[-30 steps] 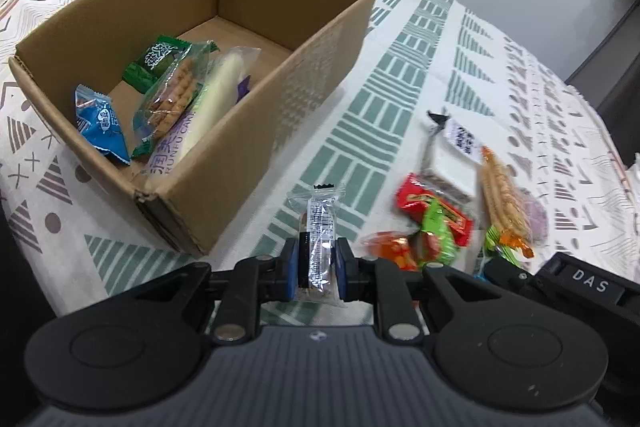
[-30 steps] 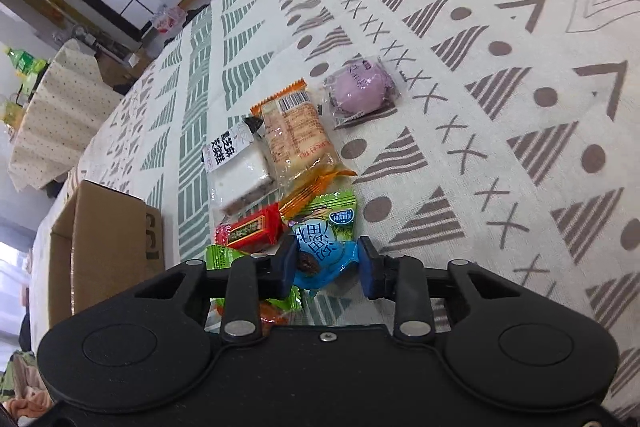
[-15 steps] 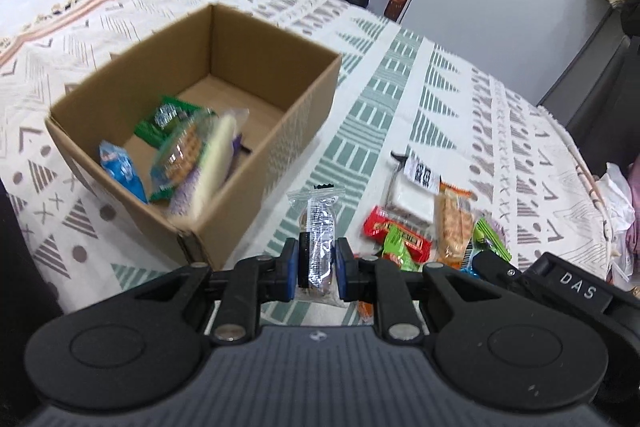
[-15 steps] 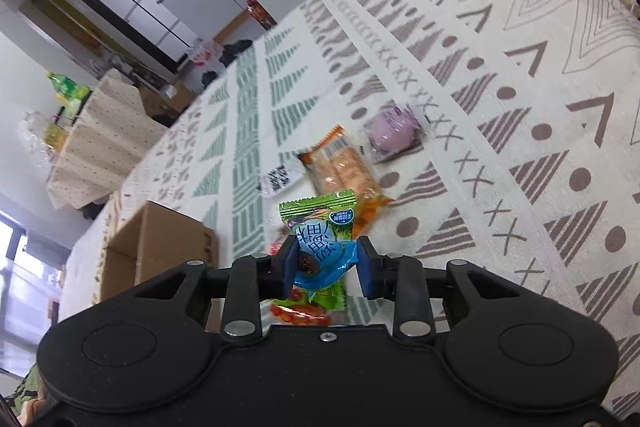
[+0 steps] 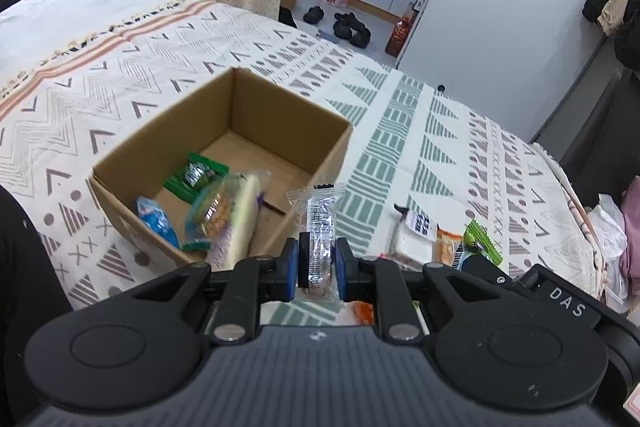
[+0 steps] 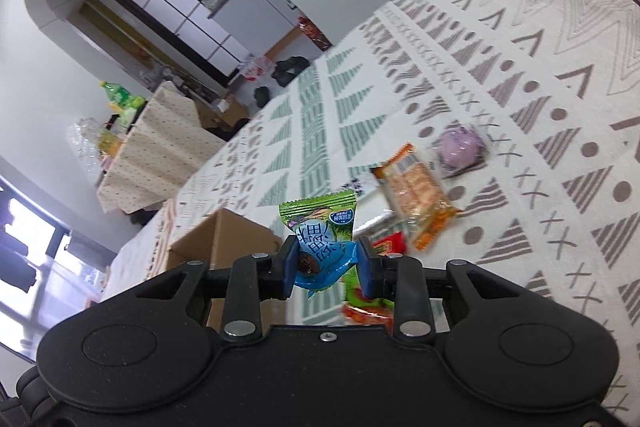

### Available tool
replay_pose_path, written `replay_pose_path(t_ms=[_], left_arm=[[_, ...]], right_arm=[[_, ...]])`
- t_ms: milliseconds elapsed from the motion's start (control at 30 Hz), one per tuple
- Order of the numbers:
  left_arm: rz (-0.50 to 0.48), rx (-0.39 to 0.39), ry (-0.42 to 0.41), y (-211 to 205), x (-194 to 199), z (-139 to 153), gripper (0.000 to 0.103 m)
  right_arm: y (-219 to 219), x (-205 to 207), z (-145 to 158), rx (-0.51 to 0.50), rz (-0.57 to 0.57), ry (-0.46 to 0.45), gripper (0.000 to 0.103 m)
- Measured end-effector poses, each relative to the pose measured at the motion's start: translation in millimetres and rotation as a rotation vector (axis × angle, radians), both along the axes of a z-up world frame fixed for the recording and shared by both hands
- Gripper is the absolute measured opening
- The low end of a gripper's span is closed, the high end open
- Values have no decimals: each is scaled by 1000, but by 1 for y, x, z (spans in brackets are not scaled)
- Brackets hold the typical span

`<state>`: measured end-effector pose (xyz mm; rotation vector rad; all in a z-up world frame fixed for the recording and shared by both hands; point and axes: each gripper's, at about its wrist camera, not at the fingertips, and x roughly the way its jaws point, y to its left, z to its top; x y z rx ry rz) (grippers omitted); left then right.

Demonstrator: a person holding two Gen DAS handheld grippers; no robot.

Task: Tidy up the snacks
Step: 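Carry both snacks over the cardboard box and open both grippers to drop them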

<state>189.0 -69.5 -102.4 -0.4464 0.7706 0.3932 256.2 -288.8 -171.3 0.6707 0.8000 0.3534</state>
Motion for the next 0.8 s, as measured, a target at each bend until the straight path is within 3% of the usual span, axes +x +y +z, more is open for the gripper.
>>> replay_pose_path(t_ms=[333,800], left_arm=[[30,25,-40,24,-4,16,18],[102,-11,-42,77,-6,15,18]], right_arm=[[27,-6,16,18,58,-66,30],[66,-17,26,37,139,-149,30]])
